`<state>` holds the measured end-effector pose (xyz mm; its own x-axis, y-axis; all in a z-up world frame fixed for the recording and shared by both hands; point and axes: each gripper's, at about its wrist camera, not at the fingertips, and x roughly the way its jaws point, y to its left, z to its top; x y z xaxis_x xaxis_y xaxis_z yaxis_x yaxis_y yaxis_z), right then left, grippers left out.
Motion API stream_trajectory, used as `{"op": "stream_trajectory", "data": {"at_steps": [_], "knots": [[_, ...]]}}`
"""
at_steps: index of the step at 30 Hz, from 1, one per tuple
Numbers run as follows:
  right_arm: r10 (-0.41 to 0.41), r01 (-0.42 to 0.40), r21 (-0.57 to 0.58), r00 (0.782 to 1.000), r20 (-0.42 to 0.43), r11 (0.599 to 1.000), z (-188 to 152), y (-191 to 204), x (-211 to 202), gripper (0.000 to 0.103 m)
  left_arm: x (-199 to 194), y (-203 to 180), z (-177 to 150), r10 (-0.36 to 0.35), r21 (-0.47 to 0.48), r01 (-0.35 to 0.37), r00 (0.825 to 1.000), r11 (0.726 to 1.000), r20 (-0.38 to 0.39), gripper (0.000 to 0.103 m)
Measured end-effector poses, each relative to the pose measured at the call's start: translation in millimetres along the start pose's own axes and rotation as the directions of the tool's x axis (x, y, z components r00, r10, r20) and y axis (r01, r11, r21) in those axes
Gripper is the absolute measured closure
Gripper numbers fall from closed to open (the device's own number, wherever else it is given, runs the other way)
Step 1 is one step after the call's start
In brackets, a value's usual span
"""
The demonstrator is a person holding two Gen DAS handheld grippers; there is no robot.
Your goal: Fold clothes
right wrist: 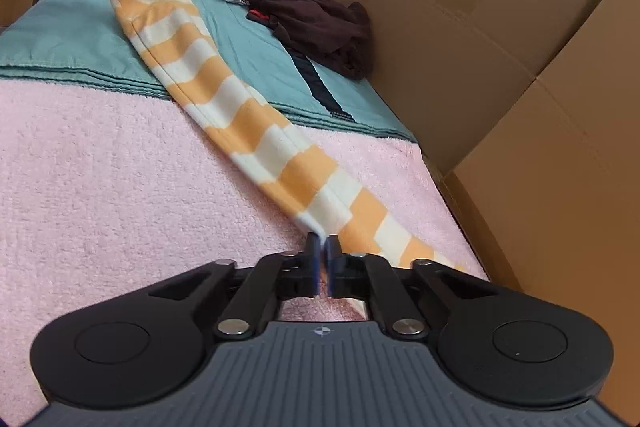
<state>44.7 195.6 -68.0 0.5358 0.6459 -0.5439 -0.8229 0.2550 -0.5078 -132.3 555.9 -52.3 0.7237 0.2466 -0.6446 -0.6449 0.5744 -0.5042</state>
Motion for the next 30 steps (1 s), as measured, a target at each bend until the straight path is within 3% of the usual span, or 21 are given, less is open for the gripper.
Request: {"op": "stream_trajectory", "data": {"at_steps": [5, 8, 12, 14, 15, 20, 21, 24, 27, 29, 30], "knots": [[0.089, -0.092, 0.036, 0.994, 0.070, 0.995, -5.5, -9.7, -29.5, 0.101, -19.4, -5.5, -3.3, -0.020, 0.015, 0.020, 0.999, 1.000, 0.027, 0.103], [0.141, -0.142, 0.063, 0.990, 0.020, 0.988, -12.1, -11.3, -21.6, 0.100, -9.4, -6.7, -4.5, 0.014, 0.033, -0.015, 1.000, 0.999, 0.006, 0.103], [0.189, -0.191, 0.085, 0.982, 0.024, 0.978, -13.4, -10.3, -29.7, 0.081, 2.5, 5.3, -9.2, 0.031, 0.012, -0.031, 0.999, 0.999, -0.022, 0.103], [0.261, -0.282, 0.206, 0.957, 0.122, 0.937, -15.6, -25.7, -48.0, 0.078, 3.0, 11.0, -10.1, 0.022, -0.006, -0.022, 0.999, 1.000, -0.024, 0.103], [0.251, -0.281, 0.268, 0.958, 0.143, 0.922, -17.6, -32.5, -51.8, 0.073, 3.0, 13.3, -10.3, 0.016, -0.015, -0.016, 1.000, 1.000, -0.024, 0.103], [0.105, -0.093, 0.513, 0.994, 0.006, 0.853, -37.2, -50.9, -19.8, 0.076, 2.6, 3.8, -13.3, 0.041, 0.021, -0.041, 0.999, 0.999, 0.005, 0.103], [0.086, -0.055, 0.553, 0.996, -0.031, 0.831, -41.9, -53.7, -11.6, 0.076, 2.5, 0.4, -14.4, 0.048, 0.035, -0.049, 0.999, 0.998, 0.014, 0.103], [0.090, -0.067, 0.556, 0.996, -0.012, 0.828, -38.8, -54.9, -22.3, 0.078, 3.4, -4.5, -13.3, 0.053, 0.040, -0.054, 0.998, 0.998, 0.017, 0.103], [0.026, -0.027, 0.638, 1.000, 0.010, 0.770, -45.6, -66.9, -36.9, 0.077, 2.7, -10.2, -11.8, 0.051, 0.040, -0.052, 0.998, 0.998, 0.026, 0.103], [-0.016, 0.059, 0.650, 0.997, -0.072, 0.757, -53.9, -71.1, -29.1, 0.077, 2.1, -16.5, -11.7, 0.049, 0.044, -0.051, 0.998, 0.998, 0.033, 0.103], [0.008, 0.060, 0.659, 0.995, -0.100, 0.750, -60.6, -73.0, -23.7, 0.077, 1.5, -20.3, -11.9, 0.048, 0.048, -0.050, 0.998, 0.998, 0.038, 0.103]]}}
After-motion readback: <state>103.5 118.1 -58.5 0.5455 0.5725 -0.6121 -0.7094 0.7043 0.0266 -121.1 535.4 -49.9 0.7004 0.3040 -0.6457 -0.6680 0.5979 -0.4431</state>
